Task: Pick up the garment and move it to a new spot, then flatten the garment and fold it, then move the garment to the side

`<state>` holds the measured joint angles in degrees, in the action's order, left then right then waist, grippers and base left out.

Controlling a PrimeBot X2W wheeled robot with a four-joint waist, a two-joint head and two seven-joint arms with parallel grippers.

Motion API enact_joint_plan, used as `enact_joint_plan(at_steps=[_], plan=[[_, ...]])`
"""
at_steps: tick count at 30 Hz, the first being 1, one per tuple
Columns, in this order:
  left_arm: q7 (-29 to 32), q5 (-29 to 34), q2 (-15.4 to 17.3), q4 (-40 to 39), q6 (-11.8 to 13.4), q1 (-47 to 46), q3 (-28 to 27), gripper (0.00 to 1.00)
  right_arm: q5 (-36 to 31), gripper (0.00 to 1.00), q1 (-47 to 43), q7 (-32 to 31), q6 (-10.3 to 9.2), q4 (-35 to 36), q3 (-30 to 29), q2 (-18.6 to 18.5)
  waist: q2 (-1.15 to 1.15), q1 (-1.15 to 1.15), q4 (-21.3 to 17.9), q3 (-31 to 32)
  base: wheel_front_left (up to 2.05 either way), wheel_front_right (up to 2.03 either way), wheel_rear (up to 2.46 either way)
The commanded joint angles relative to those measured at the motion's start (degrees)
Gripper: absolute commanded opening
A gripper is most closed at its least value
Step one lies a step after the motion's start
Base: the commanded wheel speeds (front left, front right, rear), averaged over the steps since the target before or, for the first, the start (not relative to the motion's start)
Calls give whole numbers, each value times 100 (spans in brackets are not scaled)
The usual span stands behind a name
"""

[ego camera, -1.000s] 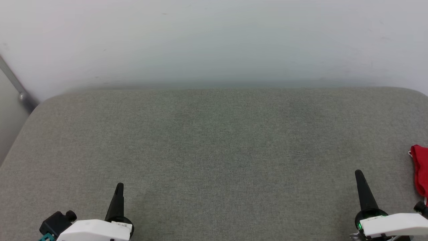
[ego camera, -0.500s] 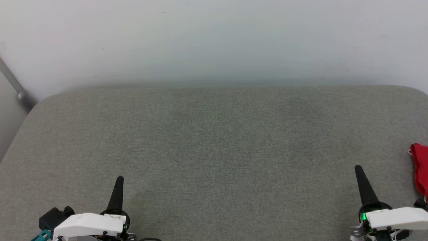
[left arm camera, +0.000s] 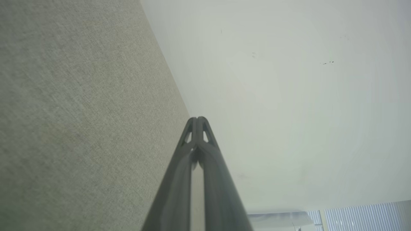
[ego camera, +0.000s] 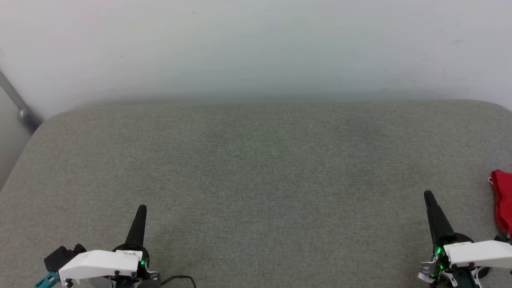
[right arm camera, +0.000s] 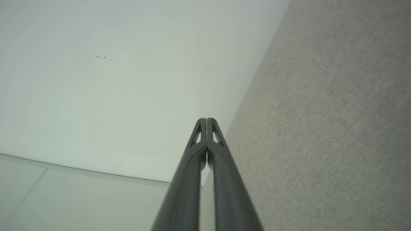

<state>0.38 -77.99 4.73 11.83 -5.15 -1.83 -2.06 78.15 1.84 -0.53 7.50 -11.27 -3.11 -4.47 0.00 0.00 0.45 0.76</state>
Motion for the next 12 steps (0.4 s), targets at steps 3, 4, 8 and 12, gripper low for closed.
enact_joint_plan(at_steps=[3,4,8,12], plan=[[69,-262,3,17,-62,-163,-41,0,265,0,160,-62,-1,-27,-30,-26,0,0,-5,-10,0,0,0],[87,-311,2,24,-69,-171,-49,0,312,0,176,-81,-1,-33,-34,-25,0,0,-6,-13,0,0,0],[139,-500,-3,50,-104,-226,-78,0,493,0,221,-134,-1,-68,-50,-19,0,0,-11,-23,0,0,0],[174,-632,-7,73,-112,-256,-99,0,628,0,243,-166,-1,-94,-61,-16,0,0,-15,-30,0,0,0]])
